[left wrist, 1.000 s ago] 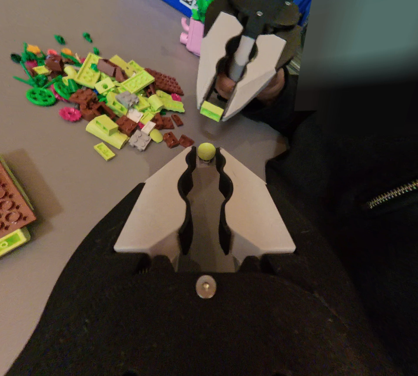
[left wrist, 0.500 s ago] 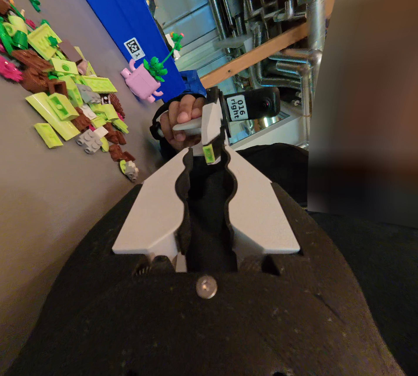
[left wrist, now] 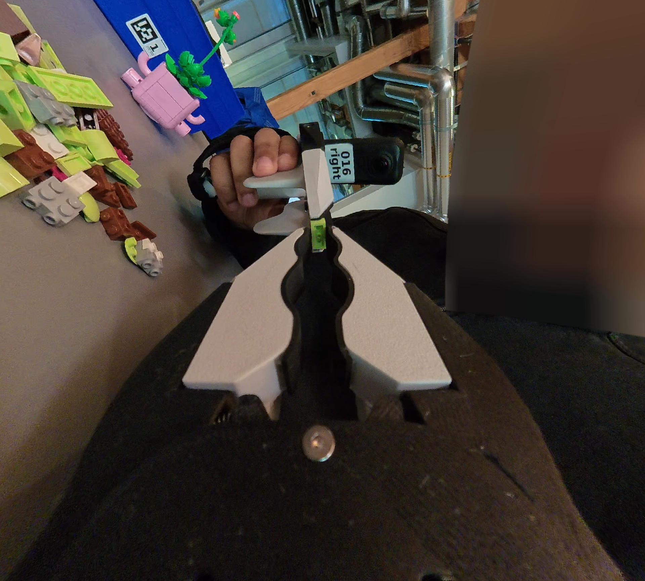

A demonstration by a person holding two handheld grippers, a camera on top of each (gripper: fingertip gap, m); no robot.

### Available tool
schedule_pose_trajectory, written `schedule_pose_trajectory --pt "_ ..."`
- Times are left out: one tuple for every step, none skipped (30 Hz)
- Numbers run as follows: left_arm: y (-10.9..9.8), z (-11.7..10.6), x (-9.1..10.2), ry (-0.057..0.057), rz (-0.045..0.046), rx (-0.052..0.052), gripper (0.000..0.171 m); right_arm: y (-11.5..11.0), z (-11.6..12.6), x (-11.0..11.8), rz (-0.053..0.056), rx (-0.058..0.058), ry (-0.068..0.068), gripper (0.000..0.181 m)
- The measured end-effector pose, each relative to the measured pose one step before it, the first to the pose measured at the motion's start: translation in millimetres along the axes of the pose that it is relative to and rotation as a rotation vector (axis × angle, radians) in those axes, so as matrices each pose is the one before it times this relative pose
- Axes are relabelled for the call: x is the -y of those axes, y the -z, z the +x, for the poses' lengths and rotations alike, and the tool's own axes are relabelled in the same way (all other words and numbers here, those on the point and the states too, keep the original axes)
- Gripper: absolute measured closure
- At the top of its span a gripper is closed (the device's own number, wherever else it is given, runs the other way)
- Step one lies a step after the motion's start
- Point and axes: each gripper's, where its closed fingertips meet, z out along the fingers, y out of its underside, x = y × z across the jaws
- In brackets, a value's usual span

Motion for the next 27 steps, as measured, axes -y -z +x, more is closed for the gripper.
schedule_pose_trajectory --pt "-0.58 1.11 -0.44 -0.0033 -0.00556 -0.0015 0.165 0.58 -0.1 1.09 -0.0004 -0.0004 -0.0041 0.167" --pt "-0.93 1.98 0.42 -0.0044 -0.00171 -0.0054 0.165 0.96 0.4 1.77 0.0017 -0.0029 -0.0078 0.168" --pt "-1.29 1.63 1.12 -0.0091 0.00631 0.0006 0.165 1.3 0.5 1.88 -0.0012 -0.0034 -0.0076 0.167" --pt "-1.58 1.86 -0.76 -0.0086 -0.00901 0.0 0.165 1.57 -0.15 1.55 -0.0054 0.0024 -0.0035 0.167" --pt "-0.98 0.29 0.15 -0.012 -0.00417 0.0087 0.165 1.26 -0.09 0.47 -0.011 0.0001 0.002 0.168" --pt "-0.47 0.33 -0.08 -0.0096 -0.00485 0.007 0.165 0.83 -0.15 0.35 -0.009 -0.003 0.0082 0.168" --pt "0.23 1.54 -0.63 -0.0035 -0.0086 -0.0041 0.165 0.83 -0.34 0.81 -0.0031 -0.0062 0.01 0.17" --pt "5.24 3.44 7.81 -0.0009 0.04627 -0.0158 0.164 5.54 3.55 2.9 0.0166 -0.0264 0.014 0.181" --pt "15.9 2.82 17.38 0.0228 0.08211 -0.0177 0.165 13.43 12.1 6.96 0.0544 -0.0568 -0.0044 0.181" --pt "18.27 -3.98 15.51 -0.0176 0.05739 0.0378 0.165 15.16 14.3 9.53 0.0739 -0.0299 -0.0567 0.181" --pt "11.92 -9.49 7.29 -0.0684 0.01415 0.0879 0.165 9.97 8.84 7.98 0.0628 0.0151 -0.0841 0.181" --pt "2.32 -2.0 1.15 -0.0323 -0.00685 0.0262 0.165 3.19 4.74 3.75 0.039 0.0109 -0.0557 0.181" --pt "-4.02 2.55 -2.66 -0.0007 -0.01624 -0.0167 0.165 -2.21 1.58 -0.38 0.0126 -0.0047 -0.0109 0.181" --pt "-6.49 2.69 -5.24 0.006 -0.02168 -0.022 0.165 -5.42 -2.02 -4.43 -0.0174 -0.0049 0.0229 0.181" --pt "-6.81 5.9 -6.14 0.0145 -0.02496 -0.0376 0.165 -6.88 -3.39 -7.31 -0.0365 -0.0076 0.0402 0.17" --pt "-5.94 3.89 -6.71 0.0049 -0.0276 -0.0215 0.165 -6.74 -6.23 -7.79 -0.0379 0.0066 0.0448 0.165" --pt "-4.58 -0.23 -6.21 0.0027 -0.02596 -0.0001 0.165 -6.01 -8.47 -5.86 -0.0281 0.0234 0.0364 0.162" --pt "-3.5 -1.15 -5.48 0.0133 -0.02288 -0.0022 0.165 -5.44 -7.8 -2.91 -0.0135 0.024 0.0205 0.158" --pt "-2.91 0.09 -4.01 0.0218 -0.01446 -0.015 0.165 -4.67 -7.24 -1.34 -0.0063 0.0281 0.0073 0.156" --pt "-2.79 -0.37 -4.08 0.0218 -0.01597 -0.0124 0.165 -4.07 -5.76 -1.64 -0.0086 0.0266 -0.0006 0.153" --pt "-2.86 -1.46 -4.43 0.0126 -0.01818 -0.0032 0.165 -3.57 -4.33 -1.83 -0.0101 0.0206 -0.0024 0.151" --pt "-2.92 -0.83 -4.52 0.0112 -0.02108 -0.005 0.165 -2.84 -2.95 -2.46 -0.0118 0.0147 -0.0025 0.151" --pt "-2.78 -0.05 -4.15 0.0117 -0.01858 -0.0088 0.165 -2.11 -1.68 -3.11 -0.0152 0.0079 -0.0009 0.152" --pt "-2.46 -0.2 -3.33 0.0091 -0.01429 -0.006 0.165 -1.06 -1.02 -2.97 -0.0149 0.0054 0.0033 0.157" --pt "-1.59 -0.09 -2.33 0.0062 -0.01005 -0.0039 0.165 -0.34 -0.9 -1.89 -0.0095 0.0044 0.0056 0.162" --pt "-0.65 0.11 -1.02 0.004 -0.00412 -0.0026 0.165 0.34 -1.54 -0.28 -0.0022 0.0094 0.0046 0.167" --pt "0.13 0.24 0.09 0.0041 -0.00004 -0.0021 0.165 0.01 -1.33 0.06 -0.0014 0.0074 0.002 0.167"
